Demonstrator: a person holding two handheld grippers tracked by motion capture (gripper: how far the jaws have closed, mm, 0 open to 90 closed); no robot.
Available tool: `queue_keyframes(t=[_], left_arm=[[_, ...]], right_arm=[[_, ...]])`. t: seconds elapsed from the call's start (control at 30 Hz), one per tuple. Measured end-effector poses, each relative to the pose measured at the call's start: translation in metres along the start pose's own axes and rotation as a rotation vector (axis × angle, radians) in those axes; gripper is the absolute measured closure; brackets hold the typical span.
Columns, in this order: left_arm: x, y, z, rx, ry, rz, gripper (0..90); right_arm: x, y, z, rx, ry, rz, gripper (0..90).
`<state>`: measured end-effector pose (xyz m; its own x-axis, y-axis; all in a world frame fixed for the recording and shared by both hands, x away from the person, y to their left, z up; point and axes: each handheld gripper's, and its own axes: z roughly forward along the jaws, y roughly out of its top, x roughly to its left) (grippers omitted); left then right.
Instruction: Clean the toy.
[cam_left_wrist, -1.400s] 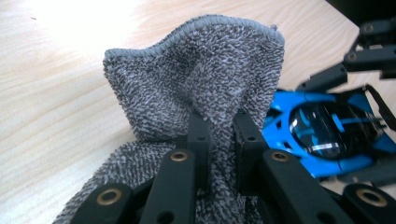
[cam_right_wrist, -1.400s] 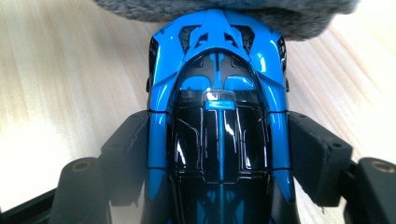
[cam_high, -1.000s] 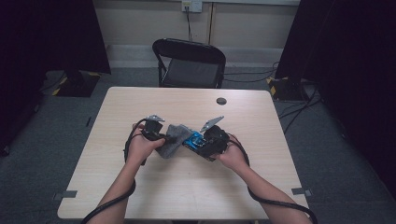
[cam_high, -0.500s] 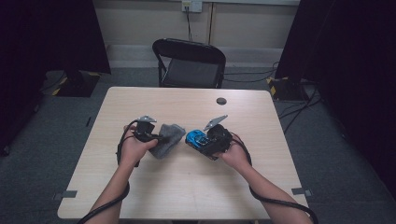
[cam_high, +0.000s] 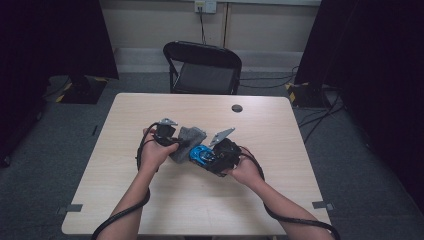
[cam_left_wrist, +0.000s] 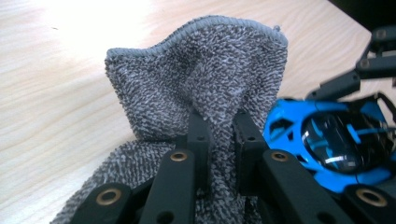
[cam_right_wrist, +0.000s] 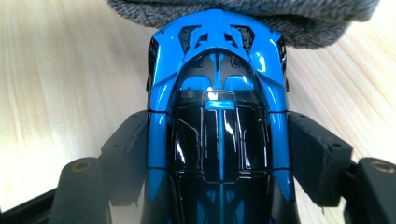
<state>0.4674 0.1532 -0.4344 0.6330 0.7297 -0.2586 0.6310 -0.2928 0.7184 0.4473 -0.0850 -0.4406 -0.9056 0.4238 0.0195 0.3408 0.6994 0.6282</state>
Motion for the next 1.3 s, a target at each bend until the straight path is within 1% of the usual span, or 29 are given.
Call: queue_keyframes(t=[0.1, 0.13, 0.2, 0.27, 0.3, 0.4, 0.47, 0.53, 0.67, 0.77, 0.87, 1.03, 1.07, 1.2, 1.3], left_arm=[[0.001, -0.002, -0.001, 0.019, -0.016, -0.002, 80.1], [0.001, -0.003, -0.001, 0.018, -0.022, 0.001, 80.1], [0.001, -0.005, -0.001, 0.027, -0.027, 0.000, 80.1], [0.001, -0.007, -0.002, 0.028, -0.033, 0.001, 80.1], [0.001, -0.008, -0.002, 0.036, -0.036, 0.009, 80.1], [-0.001, -0.011, -0.002, 0.042, -0.050, 0.016, 80.1], [-0.003, -0.012, -0.003, 0.041, -0.054, 0.020, 80.1], [-0.004, -0.014, -0.004, 0.042, -0.063, 0.023, 80.1], [-0.008, -0.017, -0.005, 0.045, -0.072, 0.040, 80.1], [-0.010, -0.019, -0.007, 0.051, -0.077, 0.050, 80.1], [-0.011, -0.022, -0.006, 0.045, -0.081, 0.045, 80.0], [-0.014, -0.026, -0.005, 0.052, -0.096, 0.056, 80.0], [-0.014, -0.027, -0.005, 0.056, -0.093, 0.067, 80.0], [-0.012, -0.034, -0.006, 0.062, -0.070, 0.076, 79.9], [-0.010, -0.040, -0.004, 0.075, -0.027, 0.098, 79.5]], right_arm=[[-0.003, -0.003, -0.001, 0.008, -0.008, 0.003, 28.7], [-0.004, -0.004, -0.001, 0.009, -0.015, 0.004, 28.7], [-0.007, -0.006, -0.001, 0.009, -0.019, 0.020, 28.7], [-0.011, -0.007, -0.002, 0.010, -0.030, 0.025, 28.7], [-0.012, -0.007, -0.002, 0.011, -0.032, 0.032, 28.7], [-0.015, -0.007, -0.003, 0.016, -0.045, 0.037, 28.7], [-0.018, -0.007, -0.004, 0.014, -0.048, 0.041, 28.7], [-0.020, -0.007, -0.005, 0.015, -0.061, 0.041, 28.7], [-0.024, -0.007, -0.006, 0.011, -0.065, 0.058, 28.7], [-0.025, -0.006, -0.006, 0.011, -0.070, 0.061, 28.7], [-0.026, -0.006, -0.005, 0.014, -0.072, 0.064, 28.7], [-0.026, -0.005, -0.004, 0.019, -0.079, 0.063, 28.7], [-0.027, -0.005, -0.004, 0.019, -0.077, 0.067, 28.7], [-0.032, -0.006, -0.006, 0.017, -0.084, 0.078, 28.7], [-0.036, -0.008, -0.010, 0.015, -0.092, 0.089, 28.7]])
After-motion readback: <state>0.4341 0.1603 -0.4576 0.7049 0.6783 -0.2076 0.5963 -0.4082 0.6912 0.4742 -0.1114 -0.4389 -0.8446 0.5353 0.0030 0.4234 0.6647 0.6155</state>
